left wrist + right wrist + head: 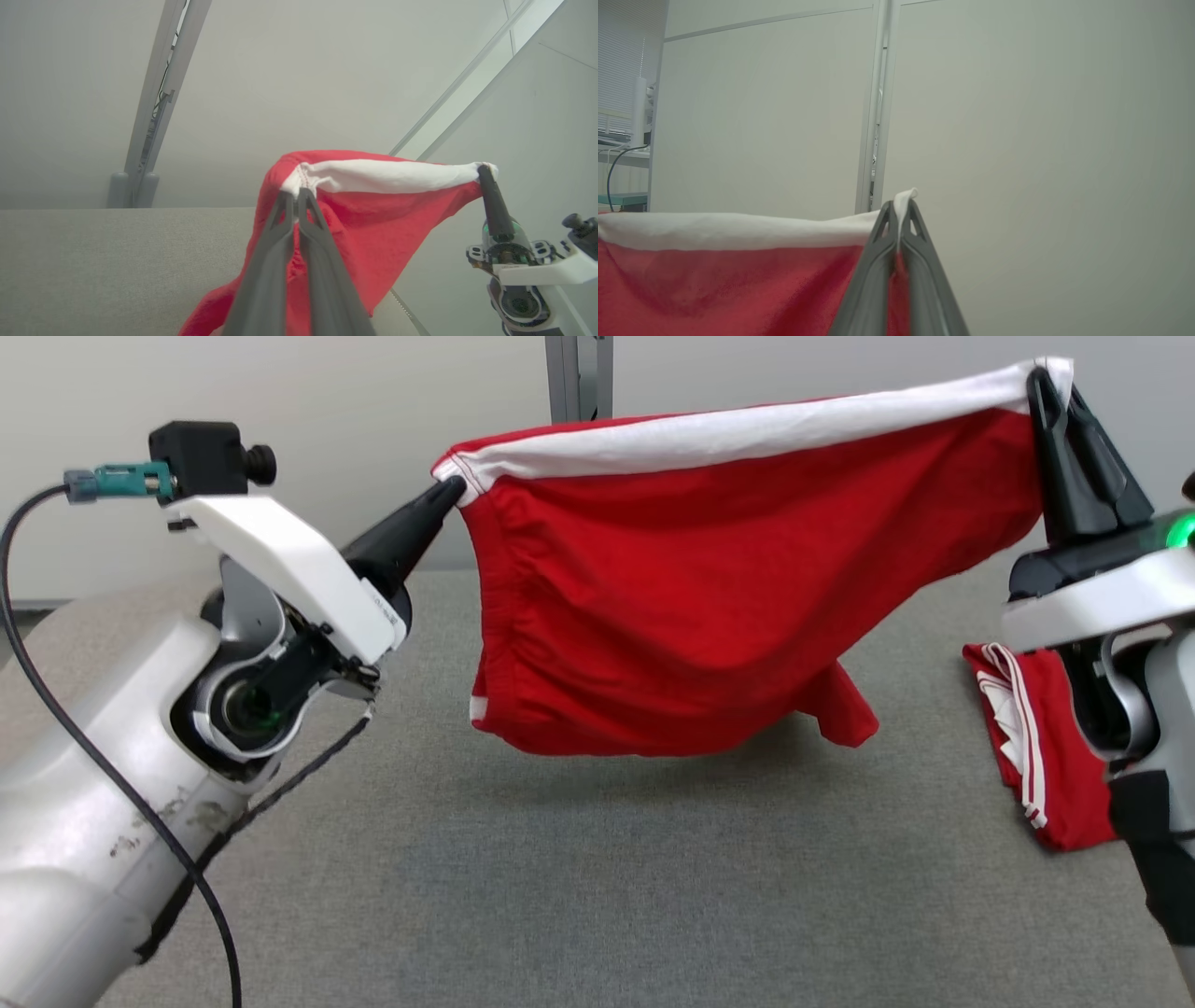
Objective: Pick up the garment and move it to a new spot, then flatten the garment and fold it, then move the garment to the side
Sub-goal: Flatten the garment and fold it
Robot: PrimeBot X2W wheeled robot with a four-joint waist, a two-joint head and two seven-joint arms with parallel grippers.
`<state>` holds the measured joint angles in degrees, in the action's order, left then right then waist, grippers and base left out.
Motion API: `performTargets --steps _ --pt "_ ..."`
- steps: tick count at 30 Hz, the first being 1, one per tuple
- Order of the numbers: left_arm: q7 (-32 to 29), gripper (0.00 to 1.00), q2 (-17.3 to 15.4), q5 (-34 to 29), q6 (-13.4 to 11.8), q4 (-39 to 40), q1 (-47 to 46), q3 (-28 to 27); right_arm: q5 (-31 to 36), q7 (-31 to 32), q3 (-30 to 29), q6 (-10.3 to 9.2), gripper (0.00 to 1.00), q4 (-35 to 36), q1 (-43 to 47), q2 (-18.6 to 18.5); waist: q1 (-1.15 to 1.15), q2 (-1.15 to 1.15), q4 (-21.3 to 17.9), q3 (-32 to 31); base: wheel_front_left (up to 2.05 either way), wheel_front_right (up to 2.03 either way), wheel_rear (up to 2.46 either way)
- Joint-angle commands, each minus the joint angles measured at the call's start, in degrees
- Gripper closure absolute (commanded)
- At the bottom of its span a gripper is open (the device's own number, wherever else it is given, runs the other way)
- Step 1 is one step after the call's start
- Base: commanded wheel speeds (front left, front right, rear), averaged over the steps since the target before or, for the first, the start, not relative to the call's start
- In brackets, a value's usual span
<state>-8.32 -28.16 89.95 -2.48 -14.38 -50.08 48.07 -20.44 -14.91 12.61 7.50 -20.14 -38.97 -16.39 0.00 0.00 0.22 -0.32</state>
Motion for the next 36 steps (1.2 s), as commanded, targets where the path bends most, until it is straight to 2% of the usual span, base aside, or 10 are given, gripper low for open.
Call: performTargets --steps 1,7,10,15,19,20,24,27,30,36 --pt "-0.31 1.00 -0.34 -0.98 -0.50 -0.46 -2.11 0.12 0.16 0.21 0.38 -0.01 1.00 -0.47 -1.91 -0.45 0.00 0.00 -0.02 1.49 0.00 0.00 0.00" --pt "-1.48 1.00 -0.28 -5.11 -2.07 -2.30 -10.52 -0.07 -0.63 2.26 3.55 -0.01 1.00 -1.46 -11.32 -2.55 0.00 0.00 -0.33 9.96 0.00 0.00 0.00" --pt "-0.18 1.00 0.31 -9.76 -2.49 -4.68 -17.01 0.34 2.63 3.23 6.33 -0.01 1.00 -2.46 -18.54 -4.75 0.00 0.00 -0.42 15.65 0.00 0.00 0.00" --pt "3.47 1.00 4.23 -16.98 -1.70 -12.17 -27.90 1.32 3.92 3.22 9.73 -0.01 1.00 -7.35 -32.03 -4.66 0.00 0.00 -0.49 23.88 0.00 0.00 0.00" --pt "10.10 1.00 8.20 -22.18 -1.14 -20.08 -36.54 0.69 4.37 1.22 8.64 -0.01 1.00 -14.03 -42.93 -3.10 0.00 0.00 -1.02 29.05 0.00 0.00 0.00" --pt "10.10 1.00 8.20 -22.18 -1.14 -20.08 -36.54 0.69 4.37 1.22 8.64 -0.01 1.00 -14.03 -42.93 -3.10 0.00 0.00 -1.02 29.05 0.00 0.00 0.00" --pt "19.97 1.00 12.62 -26.00 -2.22 -28.94 -43.05 -1.05 8.28 -0.09 3.39 -0.01 1.00 -22.07 -51.07 0.12 0.00 0.00 -1.14 32.31 0.00 0.00 0.00" --pt "22.74 1.00 15.12 -28.54 -1.36 -34.05 -45.67 -1.69 12.20 -0.39 -0.20 -0.01 1.00 -23.00 -53.66 2.74 0.00 0.00 -1.52 33.91 0.00 0.00 0.00" --pt "23.40 1.00 17.17 -30.19 -0.08 -37.80 -45.90 -3.01 14.68 -0.34 -2.11 -0.01 1.00 -22.37 -50.97 5.39 0.00 0.00 -1.72 35.25 0.00 0.00 0.00" --pt "23.49 1.00 18.65 -36.41 3.27 -41.24 -40.48 -6.02 15.81 -0.36 -0.15 -0.01 1.00 -24.56 -43.69 7.33 0.00 0.00 -1.74 36.59 0.00 0.00 0.00"
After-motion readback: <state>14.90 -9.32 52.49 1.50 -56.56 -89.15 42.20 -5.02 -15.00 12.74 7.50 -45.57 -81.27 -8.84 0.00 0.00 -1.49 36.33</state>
